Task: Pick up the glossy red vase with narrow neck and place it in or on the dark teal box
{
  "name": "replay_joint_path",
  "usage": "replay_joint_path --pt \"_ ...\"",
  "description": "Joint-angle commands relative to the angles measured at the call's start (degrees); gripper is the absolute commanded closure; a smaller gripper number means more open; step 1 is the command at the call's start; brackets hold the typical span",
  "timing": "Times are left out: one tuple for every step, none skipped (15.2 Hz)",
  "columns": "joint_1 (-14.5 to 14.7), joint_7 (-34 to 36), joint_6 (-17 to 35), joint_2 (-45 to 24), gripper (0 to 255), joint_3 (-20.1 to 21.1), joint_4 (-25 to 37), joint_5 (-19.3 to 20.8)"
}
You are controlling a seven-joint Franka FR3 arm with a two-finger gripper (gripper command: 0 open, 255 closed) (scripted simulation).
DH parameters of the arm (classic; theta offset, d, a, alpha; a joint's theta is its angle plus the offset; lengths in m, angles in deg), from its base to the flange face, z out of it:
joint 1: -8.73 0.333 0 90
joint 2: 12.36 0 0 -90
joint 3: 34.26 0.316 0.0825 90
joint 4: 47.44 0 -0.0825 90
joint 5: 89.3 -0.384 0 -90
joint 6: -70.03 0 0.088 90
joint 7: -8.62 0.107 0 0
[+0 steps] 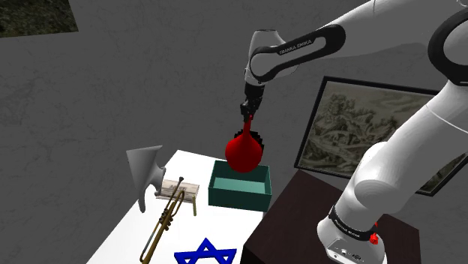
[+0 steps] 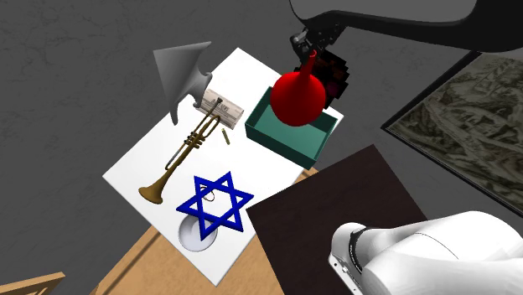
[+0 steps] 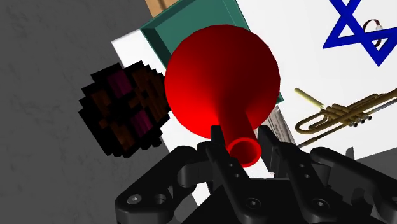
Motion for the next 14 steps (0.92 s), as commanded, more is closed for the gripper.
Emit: replay_joint_path --pt "0.0 0.0 1.7 -0.5 255 0.0 -1.0 0.0" --pt "0.0 0.0 2.5 -0.8 255 0.0 -1.5 -0.1" --pt "0.0 -0.1 3.3 -1.2 255 0.0 -2.0 -0.1" --pt "0.0 -0.1 4.1 -1.5 255 -0.1 -2.5 -0.1" --pt "0.0 -0.1 4.9 -1.8 255 -0.1 -2.9 -0.1" --pt "0.0 -0.2 5.7 -2.2 255 -0.1 -3.4 -0.2" --pt "0.0 -0.2 6.5 -2.6 255 -0.1 -3.8 -0.2" --pt "0.0 -0.2 7.3 -3.0 255 -0.1 -4.2 -0.2" --pt "0.0 -0.3 8.2 -3.4 255 -0.2 -4.6 -0.3" --pt "0.1 -0.3 9.0 -3.8 255 -0.2 -5.0 -0.3" --pt "0.1 -0.3 9.8 -4.3 255 -0.2 -5.4 -0.4" --pt "0.1 -0.4 10.6 -4.7 255 -0.2 -5.8 -0.4" --pt "0.1 -0.4 11.3 -5.1 255 -0.2 -6.1 -0.4" --pt "0.1 -0.4 11.3 -5.1 255 -0.2 -6.1 -0.4"
